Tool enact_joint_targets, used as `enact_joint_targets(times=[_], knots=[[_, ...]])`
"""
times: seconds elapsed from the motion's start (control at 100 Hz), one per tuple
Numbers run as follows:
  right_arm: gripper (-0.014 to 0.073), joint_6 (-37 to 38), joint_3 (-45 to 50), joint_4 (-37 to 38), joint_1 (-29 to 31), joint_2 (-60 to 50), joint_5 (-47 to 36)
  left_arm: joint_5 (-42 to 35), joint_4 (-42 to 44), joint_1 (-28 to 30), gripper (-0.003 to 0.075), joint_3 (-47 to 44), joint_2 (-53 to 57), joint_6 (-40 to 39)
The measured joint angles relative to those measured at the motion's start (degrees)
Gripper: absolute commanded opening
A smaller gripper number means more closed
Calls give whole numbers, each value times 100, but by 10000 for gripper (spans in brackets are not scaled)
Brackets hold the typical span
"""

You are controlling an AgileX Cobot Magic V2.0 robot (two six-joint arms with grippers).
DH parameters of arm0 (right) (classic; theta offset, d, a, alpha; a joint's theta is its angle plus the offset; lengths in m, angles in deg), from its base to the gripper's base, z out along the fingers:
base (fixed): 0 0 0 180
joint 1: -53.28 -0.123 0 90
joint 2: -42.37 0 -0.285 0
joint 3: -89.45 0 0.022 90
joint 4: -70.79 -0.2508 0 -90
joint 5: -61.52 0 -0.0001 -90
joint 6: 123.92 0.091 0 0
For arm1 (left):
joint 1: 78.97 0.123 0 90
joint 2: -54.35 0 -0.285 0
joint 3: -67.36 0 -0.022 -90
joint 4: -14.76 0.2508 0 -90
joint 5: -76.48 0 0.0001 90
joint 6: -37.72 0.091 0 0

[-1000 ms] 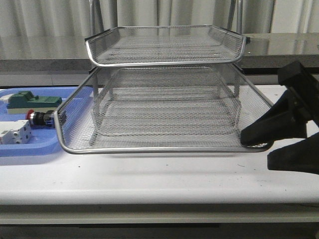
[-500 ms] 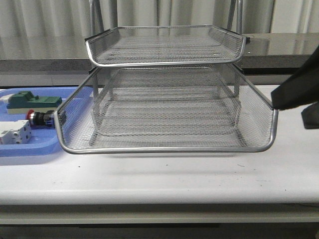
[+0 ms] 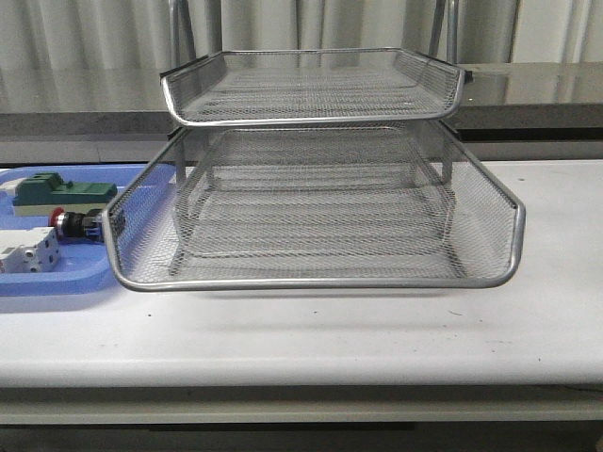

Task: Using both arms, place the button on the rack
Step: 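Release the tier and withdraw the right gripper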

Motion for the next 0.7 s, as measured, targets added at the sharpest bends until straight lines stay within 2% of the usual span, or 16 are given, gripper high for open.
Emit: enact_joint_targets(times=[0.14,0.21,0.61,0.7], knots=[[422,302,-37,399,0,-397,132,0,0,0,-20,0,0,0],[381,374,-37,439,0,-592,132,0,0,0,-20,0,0,0],[-70,418,-37,466,0,-1138,-272,0,0,0,-20,0,0,0],[-70,427,-37,466,0,-1138,-288,0,0,0,-20,0,0,0]])
